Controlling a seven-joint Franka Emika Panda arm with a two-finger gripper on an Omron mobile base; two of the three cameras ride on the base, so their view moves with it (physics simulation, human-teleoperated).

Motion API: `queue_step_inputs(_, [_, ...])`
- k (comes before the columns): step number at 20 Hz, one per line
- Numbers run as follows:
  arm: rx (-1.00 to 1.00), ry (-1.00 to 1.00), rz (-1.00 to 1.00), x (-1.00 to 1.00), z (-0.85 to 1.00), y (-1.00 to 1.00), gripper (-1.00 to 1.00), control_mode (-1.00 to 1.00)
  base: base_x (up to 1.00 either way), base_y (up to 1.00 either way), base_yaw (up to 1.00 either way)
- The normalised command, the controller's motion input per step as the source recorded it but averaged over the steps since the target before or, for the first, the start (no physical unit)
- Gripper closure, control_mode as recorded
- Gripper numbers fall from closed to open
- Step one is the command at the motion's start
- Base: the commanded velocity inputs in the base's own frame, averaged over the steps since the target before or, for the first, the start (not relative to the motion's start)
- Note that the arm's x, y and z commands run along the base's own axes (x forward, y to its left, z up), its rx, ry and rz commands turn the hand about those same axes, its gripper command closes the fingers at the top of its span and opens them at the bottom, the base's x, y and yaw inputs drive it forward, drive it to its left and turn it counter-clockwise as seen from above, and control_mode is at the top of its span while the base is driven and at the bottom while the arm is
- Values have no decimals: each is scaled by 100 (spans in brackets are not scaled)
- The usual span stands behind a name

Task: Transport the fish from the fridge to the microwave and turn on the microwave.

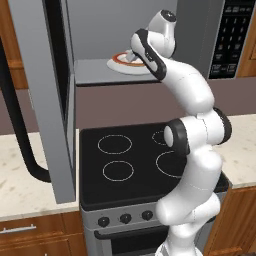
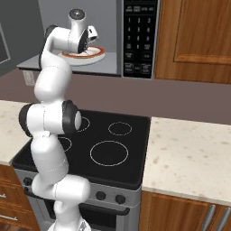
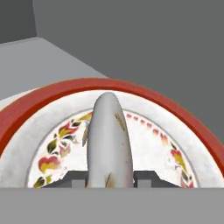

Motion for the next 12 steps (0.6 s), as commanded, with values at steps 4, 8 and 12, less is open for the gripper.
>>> queue_step_inputs(4, [-3,4,5,49,-16,9,100,-100,0,0,0])
queue_step_inputs(8, [-4,2,5,39,-6,14,100,-100,0,0,0])
queue_step_inputs(12, [-6,-1,4,15,0,18,100,-100,0,0,0])
